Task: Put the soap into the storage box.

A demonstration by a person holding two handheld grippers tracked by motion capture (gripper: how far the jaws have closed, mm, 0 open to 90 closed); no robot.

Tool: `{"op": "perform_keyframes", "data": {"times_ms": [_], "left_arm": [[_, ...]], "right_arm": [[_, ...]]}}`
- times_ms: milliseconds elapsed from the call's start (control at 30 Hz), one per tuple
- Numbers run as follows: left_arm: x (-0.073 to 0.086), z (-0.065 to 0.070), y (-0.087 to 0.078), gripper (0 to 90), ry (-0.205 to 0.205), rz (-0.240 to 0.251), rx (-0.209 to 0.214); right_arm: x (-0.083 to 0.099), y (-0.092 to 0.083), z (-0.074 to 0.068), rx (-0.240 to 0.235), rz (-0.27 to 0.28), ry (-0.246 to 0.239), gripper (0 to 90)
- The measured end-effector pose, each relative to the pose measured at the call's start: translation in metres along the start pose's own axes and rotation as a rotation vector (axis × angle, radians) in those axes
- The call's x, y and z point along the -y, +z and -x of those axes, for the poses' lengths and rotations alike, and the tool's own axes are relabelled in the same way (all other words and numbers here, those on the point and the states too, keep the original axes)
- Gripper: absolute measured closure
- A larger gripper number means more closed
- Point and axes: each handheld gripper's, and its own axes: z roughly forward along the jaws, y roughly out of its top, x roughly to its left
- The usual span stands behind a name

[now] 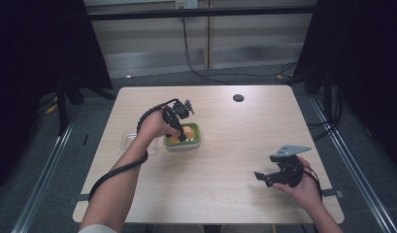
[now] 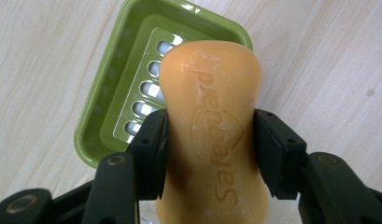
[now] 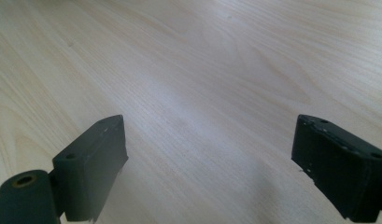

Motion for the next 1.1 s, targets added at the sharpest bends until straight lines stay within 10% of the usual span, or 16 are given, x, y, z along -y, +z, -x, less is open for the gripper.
{"op": "perform_keyframes", "data": {"times_ms": [1100], "left_arm": [[-0.004,-0.011,0.015,48.9,-0.001,-0.011,-0.013]], "right_arm": [[0.001,-0.001,0.001,0.001,-0.001,0.002,9.8]]}}
